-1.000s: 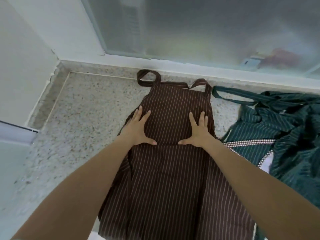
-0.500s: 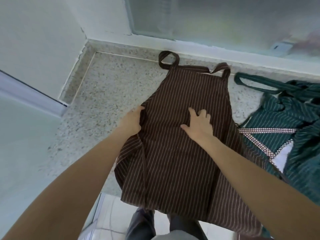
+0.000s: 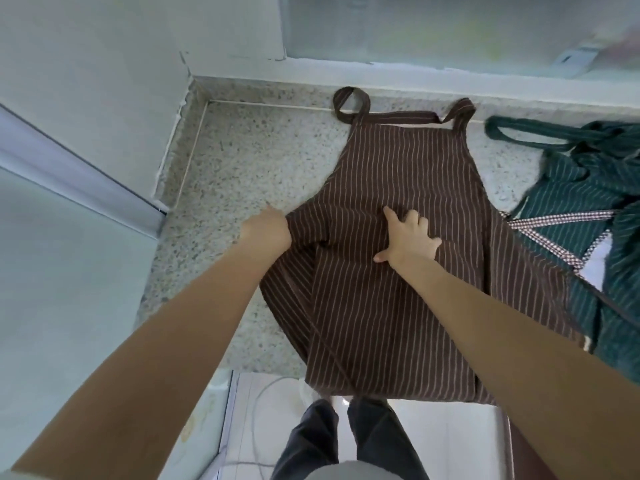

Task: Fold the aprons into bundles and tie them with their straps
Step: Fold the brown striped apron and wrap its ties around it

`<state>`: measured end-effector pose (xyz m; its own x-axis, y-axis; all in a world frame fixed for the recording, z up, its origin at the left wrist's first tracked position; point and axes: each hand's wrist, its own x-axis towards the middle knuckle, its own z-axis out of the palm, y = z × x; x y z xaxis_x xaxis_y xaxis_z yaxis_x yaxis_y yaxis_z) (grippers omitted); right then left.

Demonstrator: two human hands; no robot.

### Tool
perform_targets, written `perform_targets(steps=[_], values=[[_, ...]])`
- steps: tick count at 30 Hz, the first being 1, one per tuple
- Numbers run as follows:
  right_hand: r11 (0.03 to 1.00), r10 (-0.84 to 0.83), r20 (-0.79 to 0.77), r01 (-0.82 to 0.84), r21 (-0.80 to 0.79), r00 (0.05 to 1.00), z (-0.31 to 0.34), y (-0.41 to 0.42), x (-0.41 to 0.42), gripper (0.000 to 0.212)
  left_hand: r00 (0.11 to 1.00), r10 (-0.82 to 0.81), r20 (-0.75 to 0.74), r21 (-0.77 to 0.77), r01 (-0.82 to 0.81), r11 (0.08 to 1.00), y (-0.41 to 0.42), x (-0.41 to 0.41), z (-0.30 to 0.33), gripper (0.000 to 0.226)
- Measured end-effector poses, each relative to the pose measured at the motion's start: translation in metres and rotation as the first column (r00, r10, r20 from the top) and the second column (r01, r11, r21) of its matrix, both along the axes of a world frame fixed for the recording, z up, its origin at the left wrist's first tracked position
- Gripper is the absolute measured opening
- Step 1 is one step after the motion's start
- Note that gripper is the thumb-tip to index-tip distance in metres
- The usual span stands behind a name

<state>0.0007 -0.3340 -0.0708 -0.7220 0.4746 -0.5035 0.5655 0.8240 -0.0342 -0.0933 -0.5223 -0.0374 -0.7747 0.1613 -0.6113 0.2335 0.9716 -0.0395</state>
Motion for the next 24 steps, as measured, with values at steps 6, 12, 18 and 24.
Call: perform_targets(steps=[6, 12, 18, 24], values=[[0.966, -0.108, -0.052, 0.093, -0.241, 0.993, -0.008, -0.004, 0.011, 0.091, 0.995, 0.001, -0.104, 0.337, 0.034, 0.941, -0.019, -0.003, -0.006, 0.025], [0.967, -0.006, -0.105, -0.021, -0.254, 0.994, -0.006, -0.014, 0.033, 0.111, 0.988, 0.038, -0.148, 0.547, 0.05, 0.835, -0.019, 0.016, -0.008, 0.024], [0.949, -0.296, -0.122, 0.278, -0.149, 0.947, 0.0, -0.055, 0.072, 0.108, 0.861, 0.218, 0.459, 0.502, -0.454, 0.736, -0.036, 0.033, -0.009, 0.052], [0.931, -0.212, 0.126, 0.239, -0.275, 0.969, -0.009, -0.039, 0.102, 0.126, 0.838, 0.485, 0.251, 0.616, -0.525, 0.588, -0.042, 0.055, -0.014, 0.012]])
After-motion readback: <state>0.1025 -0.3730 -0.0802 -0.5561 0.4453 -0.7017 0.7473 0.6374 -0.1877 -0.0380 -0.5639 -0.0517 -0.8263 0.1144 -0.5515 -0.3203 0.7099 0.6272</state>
